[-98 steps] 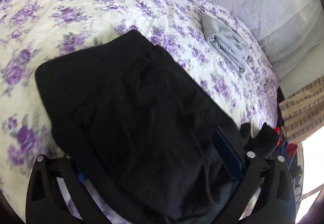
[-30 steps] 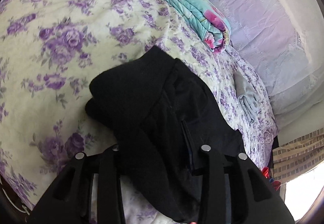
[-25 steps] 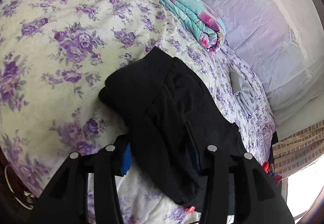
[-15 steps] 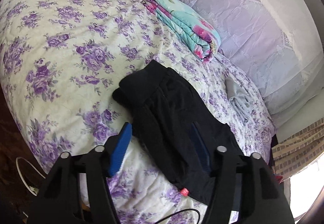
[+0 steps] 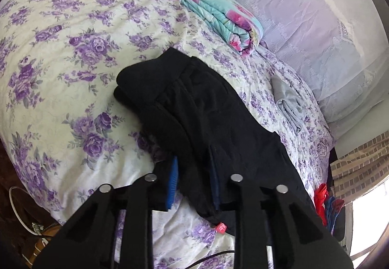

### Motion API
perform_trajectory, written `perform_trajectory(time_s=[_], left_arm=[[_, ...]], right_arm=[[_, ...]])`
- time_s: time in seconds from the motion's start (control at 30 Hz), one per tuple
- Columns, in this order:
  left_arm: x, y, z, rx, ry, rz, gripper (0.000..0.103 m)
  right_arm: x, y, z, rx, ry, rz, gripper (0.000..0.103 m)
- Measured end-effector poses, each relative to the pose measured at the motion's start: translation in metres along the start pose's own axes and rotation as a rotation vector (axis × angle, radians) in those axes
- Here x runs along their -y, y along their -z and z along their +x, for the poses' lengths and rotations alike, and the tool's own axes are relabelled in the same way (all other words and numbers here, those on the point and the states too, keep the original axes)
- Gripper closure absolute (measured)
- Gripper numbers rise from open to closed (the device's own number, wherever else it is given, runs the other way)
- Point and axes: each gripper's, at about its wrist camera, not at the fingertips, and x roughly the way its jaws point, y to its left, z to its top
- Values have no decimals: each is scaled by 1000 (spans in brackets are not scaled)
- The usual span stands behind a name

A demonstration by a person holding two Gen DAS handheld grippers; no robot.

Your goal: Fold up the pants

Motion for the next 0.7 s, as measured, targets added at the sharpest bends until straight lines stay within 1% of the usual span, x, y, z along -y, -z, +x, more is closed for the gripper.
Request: perform_trajectory(time_s=[0.03, 0.1, 0.13, 0.17, 0.23, 0.27, 0.37, 0.4, 0.47, 0.5, 0.57, 0.6, 0.63, 0.7], left_arm=[[6, 1, -6, 17, 0, 22, 94], [17, 1, -18, 42, 5, 70, 95], [20, 0, -23, 54, 5, 78, 98], [21, -1, -30, 76, 14, 73, 100], [17, -6, -41, 98, 64, 43, 100], [16, -9, -43, 99, 80, 36, 100], [19, -10, -34, 76, 52, 44, 100], [19, -8, -29, 54, 56, 39, 100], [18, -4, -22, 36, 66, 31, 100], [18, -4, -19, 29, 61, 34, 99], [15, -4, -13, 19, 42, 27, 94], [12, -3, -11, 18, 42, 14, 89], [9, -2, -9, 14, 44, 6, 86], [5, -3, -6, 8, 53, -10, 86]], right_arm=[[-1, 0, 2, -4, 0, 0, 42], [-3, 1, 3, -10, -1, -4, 42], [-3, 1, 3, -12, 1, -6, 42], [-4, 1, 4, -18, 4, -9, 42], [-4, 2, 6, -31, 11, -11, 42], [-3, 2, 7, -39, 15, -11, 42], [-3, 4, 10, -68, 29, -18, 42], [-3, 5, 11, -76, 34, -22, 42], [-3, 7, 10, -78, 29, -24, 42], [-3, 7, 10, -79, 28, -26, 42], [-1, 7, 11, -85, 27, -20, 42], [0, 7, 11, -86, 27, -15, 42], [0, 7, 11, -86, 27, -12, 42], [-1, 7, 10, -86, 26, -13, 42]])
